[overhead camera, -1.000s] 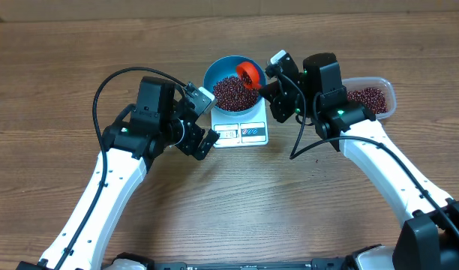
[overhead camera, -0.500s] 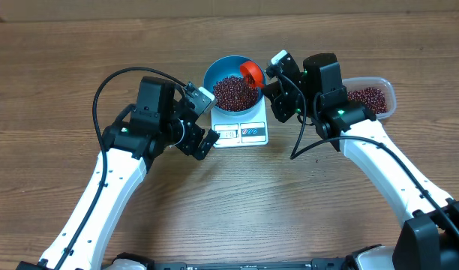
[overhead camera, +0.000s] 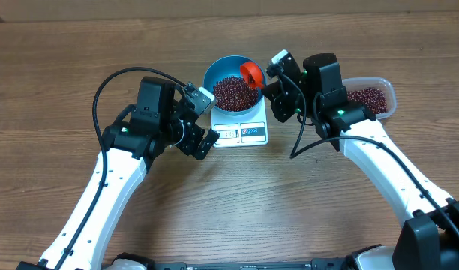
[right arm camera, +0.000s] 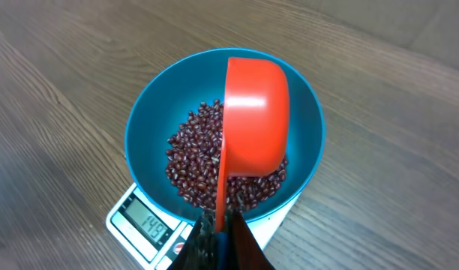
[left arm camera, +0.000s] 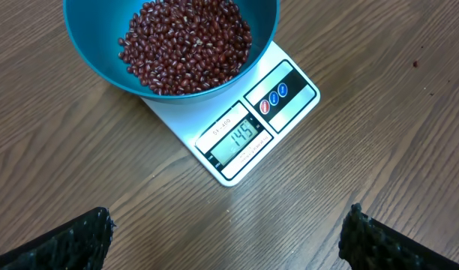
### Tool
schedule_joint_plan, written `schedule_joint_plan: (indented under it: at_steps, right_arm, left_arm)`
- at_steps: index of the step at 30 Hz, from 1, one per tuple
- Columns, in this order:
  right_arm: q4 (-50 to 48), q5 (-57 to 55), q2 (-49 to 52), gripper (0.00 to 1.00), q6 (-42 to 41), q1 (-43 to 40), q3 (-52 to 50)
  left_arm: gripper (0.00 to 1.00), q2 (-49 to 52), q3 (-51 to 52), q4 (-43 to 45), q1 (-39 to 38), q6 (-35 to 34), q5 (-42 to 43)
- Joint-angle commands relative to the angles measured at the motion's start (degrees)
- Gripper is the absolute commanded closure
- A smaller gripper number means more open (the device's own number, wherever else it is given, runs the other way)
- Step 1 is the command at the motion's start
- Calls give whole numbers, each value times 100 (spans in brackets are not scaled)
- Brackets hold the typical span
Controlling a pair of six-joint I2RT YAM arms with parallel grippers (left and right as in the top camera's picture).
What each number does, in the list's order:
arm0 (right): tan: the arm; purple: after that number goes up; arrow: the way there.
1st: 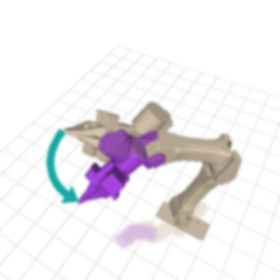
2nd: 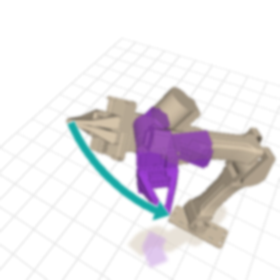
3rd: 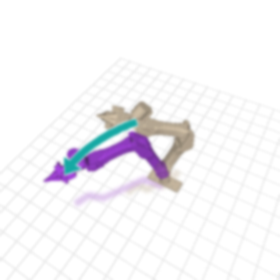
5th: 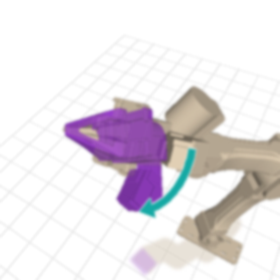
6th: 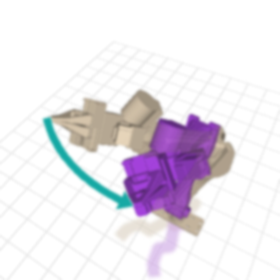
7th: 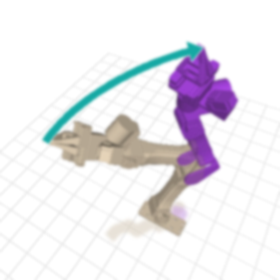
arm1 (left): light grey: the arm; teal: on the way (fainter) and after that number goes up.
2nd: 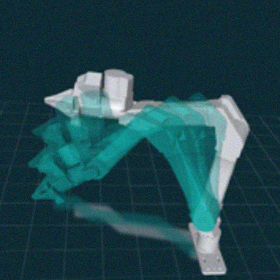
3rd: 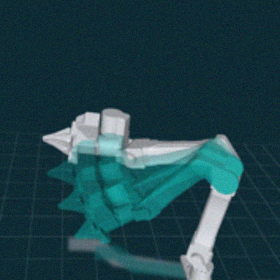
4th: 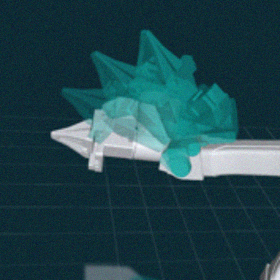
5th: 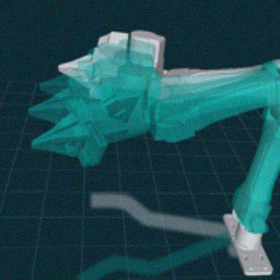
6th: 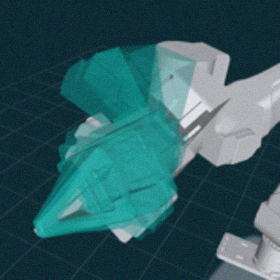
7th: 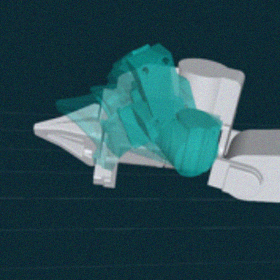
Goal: Scoop item into bowl and weigh 150g on scale
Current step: 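Tip the red scoop slightly over the teal bowl to trickle beans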
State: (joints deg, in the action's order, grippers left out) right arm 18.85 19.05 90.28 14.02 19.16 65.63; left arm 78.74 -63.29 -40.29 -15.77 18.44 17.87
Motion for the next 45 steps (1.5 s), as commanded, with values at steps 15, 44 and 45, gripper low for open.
schedule_joint_plan:
  at_steps: [15, 44, 45]
  right_arm:
    - [-33, -39, -31, 96, -459, -11, 157]
    - [-48, 144, -31, 96, -935, -48, 157]
    - [-61, 223, -31, 96, -1161, -76, 157]
  left_arm:
    - [0, -85, 9, 4, -39, 109, 103]
    - [0, -85, 9, 4, -39, 109, 103]
    - [0, -85, 9, 4, -39, 109, 101]
